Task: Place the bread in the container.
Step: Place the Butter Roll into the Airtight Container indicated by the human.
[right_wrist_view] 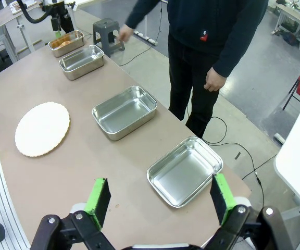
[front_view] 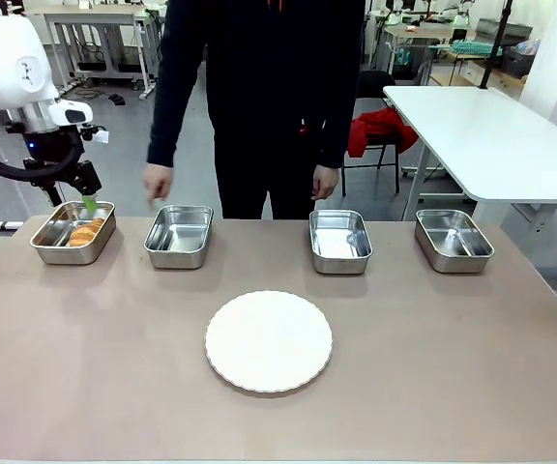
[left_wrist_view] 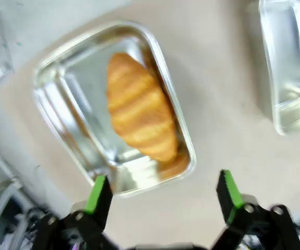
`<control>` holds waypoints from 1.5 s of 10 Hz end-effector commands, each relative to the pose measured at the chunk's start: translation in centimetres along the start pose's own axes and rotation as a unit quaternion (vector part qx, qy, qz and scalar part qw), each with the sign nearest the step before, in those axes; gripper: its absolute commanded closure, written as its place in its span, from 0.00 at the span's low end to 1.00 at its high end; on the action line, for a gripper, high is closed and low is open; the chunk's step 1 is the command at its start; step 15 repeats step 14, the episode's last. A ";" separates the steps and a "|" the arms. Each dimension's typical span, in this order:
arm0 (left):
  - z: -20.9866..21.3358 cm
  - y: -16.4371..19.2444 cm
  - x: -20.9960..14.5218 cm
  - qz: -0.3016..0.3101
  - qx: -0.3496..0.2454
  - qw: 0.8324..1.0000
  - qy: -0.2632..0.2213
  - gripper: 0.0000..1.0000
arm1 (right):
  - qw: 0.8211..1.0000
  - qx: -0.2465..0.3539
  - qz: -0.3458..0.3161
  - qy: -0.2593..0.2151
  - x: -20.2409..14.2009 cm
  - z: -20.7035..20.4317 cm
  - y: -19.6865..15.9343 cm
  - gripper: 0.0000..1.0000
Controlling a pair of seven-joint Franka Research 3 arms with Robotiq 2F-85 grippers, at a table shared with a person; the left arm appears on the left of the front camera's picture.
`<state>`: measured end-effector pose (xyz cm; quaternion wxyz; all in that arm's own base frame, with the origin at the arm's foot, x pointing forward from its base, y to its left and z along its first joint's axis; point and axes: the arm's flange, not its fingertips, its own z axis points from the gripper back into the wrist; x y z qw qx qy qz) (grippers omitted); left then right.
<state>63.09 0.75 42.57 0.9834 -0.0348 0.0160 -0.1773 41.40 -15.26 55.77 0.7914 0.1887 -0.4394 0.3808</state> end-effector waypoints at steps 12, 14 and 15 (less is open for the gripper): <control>1.5 -16.0 -18.7 0.108 0.032 0.985 -0.128 0.00 | 1.000 0.000 0.002 -0.006 0.1 0.0 0.1 0.00; 1.5 -16.0 -18.7 0.108 0.032 0.985 -0.128 0.00 | 1.000 0.000 0.002 -0.006 0.1 0.0 0.1 0.00; 1.5 -16.0 -18.7 0.108 0.032 0.985 -0.128 0.00 | 1.000 0.000 0.002 -0.006 0.1 0.0 0.1 0.00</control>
